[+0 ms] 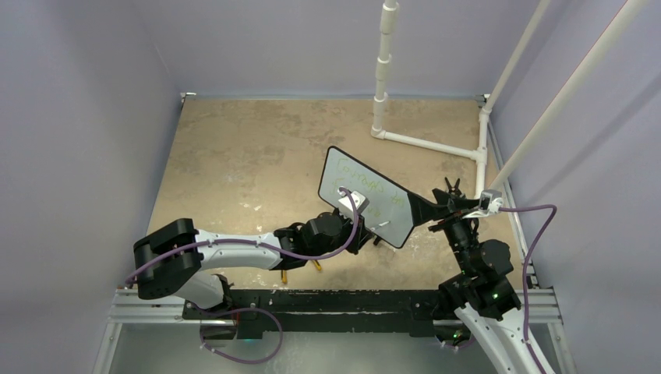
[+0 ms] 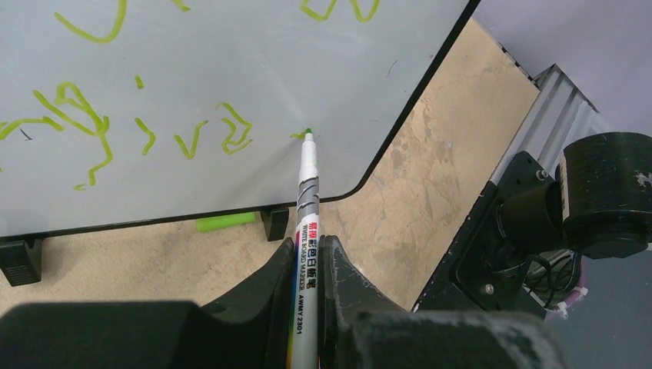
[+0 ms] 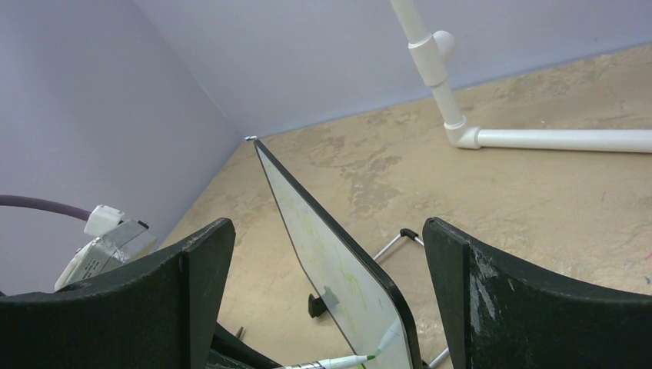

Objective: Write a sentence on the whiteboard

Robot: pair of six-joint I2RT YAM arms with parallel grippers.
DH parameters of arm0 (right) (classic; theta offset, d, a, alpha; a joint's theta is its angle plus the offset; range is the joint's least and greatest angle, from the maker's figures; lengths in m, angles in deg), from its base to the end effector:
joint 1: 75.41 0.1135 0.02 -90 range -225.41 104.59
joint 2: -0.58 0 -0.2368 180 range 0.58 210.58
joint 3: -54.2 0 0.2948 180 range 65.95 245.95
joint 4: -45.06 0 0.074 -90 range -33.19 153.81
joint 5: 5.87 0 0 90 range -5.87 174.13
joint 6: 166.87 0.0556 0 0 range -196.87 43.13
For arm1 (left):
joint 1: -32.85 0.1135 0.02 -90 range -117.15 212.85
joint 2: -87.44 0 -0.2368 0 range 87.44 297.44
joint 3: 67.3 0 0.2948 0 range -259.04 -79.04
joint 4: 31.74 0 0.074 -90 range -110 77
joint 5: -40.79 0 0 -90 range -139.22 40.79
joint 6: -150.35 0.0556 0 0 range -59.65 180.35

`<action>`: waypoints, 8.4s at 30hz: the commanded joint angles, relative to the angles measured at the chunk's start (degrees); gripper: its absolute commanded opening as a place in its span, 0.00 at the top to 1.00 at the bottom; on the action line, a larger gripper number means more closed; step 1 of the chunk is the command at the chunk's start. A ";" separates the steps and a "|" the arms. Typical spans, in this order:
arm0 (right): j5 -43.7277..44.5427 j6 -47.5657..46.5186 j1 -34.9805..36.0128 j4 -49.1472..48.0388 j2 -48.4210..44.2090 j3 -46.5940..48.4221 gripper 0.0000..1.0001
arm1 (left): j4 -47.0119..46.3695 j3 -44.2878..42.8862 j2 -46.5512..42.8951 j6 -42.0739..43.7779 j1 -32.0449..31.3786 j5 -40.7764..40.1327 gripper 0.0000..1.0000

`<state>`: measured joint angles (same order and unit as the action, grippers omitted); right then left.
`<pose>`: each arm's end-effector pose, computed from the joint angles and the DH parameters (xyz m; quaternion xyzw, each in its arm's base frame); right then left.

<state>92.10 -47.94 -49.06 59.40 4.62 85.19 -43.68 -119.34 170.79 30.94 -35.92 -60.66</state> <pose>0.1580 0.0697 0.2920 0.0683 0.6223 0.3227 0.7099 0.1427 -0.3369 0.1529 0.2191 0.7839 -0.3814 0.4382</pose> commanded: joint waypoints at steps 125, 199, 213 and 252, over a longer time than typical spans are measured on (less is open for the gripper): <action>0.29 0.52 0.25 -0.39 -2.16 -0.08 0.05 | -1.98 -3.41 1.79 -1.36 -1.98 -0.28 1.00; 0.40 0.60 0.27 -0.33 -2.12 -0.17 0.05 | -2.01 -3.48 3.29 -1.36 -2.07 -0.69 1.00; 0.48 0.69 0.22 -0.30 -2.02 -0.17 0.05 | -4.43 -4.54 3.97 -0.74 -2.07 -0.24 1.00; 0.38 0.77 0.24 -0.22 -2.22 -0.26 0.05 | -4.19 -2.03 0.83 -0.65 -2.22 1.92 1.00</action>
<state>92.12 -47.66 -49.06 59.84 3.11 85.19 -45.67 -121.67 173.98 29.91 -38.04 -60.66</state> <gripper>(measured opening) 0.950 0.114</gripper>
